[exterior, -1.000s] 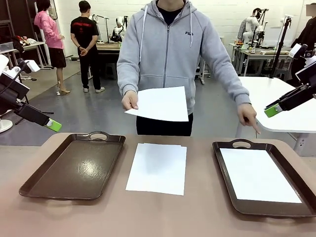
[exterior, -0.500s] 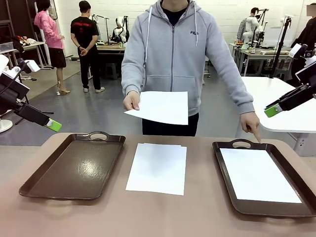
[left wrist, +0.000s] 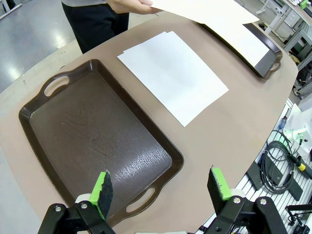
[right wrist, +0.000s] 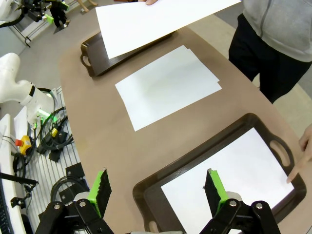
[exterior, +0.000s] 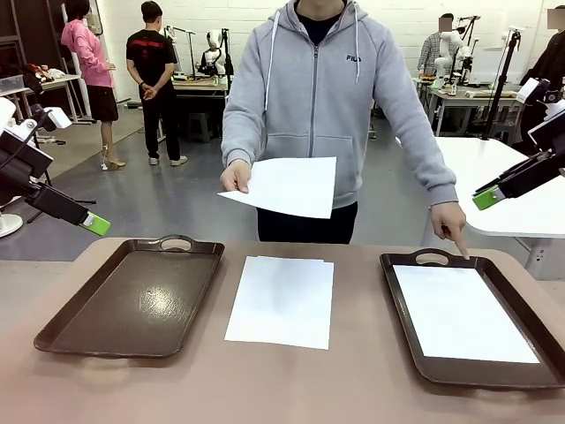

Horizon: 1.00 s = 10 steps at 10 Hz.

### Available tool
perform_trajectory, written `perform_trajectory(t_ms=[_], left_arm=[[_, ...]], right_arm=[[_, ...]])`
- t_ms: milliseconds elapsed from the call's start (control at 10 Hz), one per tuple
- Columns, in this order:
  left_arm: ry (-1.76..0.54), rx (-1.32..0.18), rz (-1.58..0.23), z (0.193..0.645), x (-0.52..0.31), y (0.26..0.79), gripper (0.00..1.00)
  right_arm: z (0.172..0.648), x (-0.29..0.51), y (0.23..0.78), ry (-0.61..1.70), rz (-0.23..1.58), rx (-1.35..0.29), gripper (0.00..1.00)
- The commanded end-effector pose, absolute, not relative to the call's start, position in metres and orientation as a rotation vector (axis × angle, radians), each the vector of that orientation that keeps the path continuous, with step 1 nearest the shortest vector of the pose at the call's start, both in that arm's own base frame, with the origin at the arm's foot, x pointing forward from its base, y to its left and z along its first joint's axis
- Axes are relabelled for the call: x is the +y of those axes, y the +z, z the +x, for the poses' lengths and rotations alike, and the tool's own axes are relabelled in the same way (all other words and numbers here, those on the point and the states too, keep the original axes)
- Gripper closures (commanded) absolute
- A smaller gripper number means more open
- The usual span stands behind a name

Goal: Sort the A4 documents.
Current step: Receive the A4 Paper.

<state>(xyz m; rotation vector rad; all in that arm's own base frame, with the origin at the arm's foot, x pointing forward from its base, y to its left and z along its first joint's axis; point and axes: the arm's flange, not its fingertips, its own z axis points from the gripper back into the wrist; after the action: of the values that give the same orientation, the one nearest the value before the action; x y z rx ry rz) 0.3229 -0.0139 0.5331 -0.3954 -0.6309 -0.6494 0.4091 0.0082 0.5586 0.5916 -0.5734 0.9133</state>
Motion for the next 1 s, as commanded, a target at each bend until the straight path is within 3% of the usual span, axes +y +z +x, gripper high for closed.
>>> perform_trajectory(t_ms=[0,900], left_arm=[[-0.650,-0.632,-0.403,0.323,-0.013,0.533,0.00],[-0.650,-0.632,-0.403,0.323,-0.013,0.533,0.00]], right_arm=[[0.407,0.008,0.557,0.916,0.615,-0.590,0.00],[0.415,0.020,0.555,0.889,0.628,-0.528,0.00]])
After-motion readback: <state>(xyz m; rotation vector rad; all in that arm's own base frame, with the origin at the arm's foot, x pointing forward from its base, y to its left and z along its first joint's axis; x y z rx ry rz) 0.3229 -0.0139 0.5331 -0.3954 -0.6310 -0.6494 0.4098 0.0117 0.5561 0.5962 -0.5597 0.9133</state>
